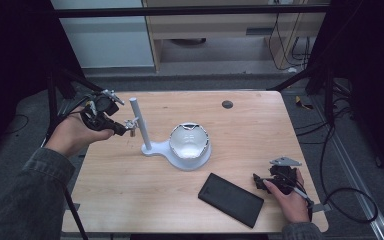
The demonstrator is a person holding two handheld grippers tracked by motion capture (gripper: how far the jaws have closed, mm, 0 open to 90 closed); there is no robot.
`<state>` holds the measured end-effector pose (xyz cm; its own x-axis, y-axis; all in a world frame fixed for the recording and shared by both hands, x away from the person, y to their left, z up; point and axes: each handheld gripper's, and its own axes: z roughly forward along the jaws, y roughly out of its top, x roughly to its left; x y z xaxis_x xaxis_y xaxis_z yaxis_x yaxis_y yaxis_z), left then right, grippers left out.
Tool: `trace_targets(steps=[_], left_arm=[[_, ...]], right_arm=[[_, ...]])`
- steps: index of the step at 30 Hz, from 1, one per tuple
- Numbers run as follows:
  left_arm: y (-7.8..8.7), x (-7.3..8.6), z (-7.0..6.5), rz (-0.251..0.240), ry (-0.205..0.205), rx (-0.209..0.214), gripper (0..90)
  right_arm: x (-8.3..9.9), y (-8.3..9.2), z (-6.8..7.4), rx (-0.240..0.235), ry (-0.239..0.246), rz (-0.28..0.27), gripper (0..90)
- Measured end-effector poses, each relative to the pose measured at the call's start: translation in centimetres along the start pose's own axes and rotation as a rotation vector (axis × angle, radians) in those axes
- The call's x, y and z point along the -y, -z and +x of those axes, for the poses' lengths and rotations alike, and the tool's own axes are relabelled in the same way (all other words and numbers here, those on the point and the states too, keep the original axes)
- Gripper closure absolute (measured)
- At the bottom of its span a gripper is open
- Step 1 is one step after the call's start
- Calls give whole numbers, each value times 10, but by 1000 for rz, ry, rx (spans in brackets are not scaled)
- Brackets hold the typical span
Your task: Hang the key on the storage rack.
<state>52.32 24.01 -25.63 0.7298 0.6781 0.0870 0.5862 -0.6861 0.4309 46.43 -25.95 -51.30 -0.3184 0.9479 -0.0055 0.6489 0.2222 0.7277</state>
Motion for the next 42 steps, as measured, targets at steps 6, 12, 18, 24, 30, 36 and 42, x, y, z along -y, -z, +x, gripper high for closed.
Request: trace_targets(steps=[6,12,18,24,30,36,42], left_arm=[[-2,-5,0,9,2,-4,832],[-3,-9,0,18,7,-11,832],[-8,-13,2,37,12,-17,832],[-11,-14,4,29,26,-13,831],[-11,-15,7,23,35,2,831],[-8,-14,13,-9,40,-24,867],[-13,-10,19,-22,50,-27,873]], right_arm=[[0,0,0,0,0,0,18],[0,0,0,-2,-1,-1,18],[0,0,0,-1,2,1,18],[0,0,1,-3,3,1,18],[0,0,1,-5,1,1,18],[0,0,1,-7,2,1,17],[0,0,1,-8,11,0,17]])
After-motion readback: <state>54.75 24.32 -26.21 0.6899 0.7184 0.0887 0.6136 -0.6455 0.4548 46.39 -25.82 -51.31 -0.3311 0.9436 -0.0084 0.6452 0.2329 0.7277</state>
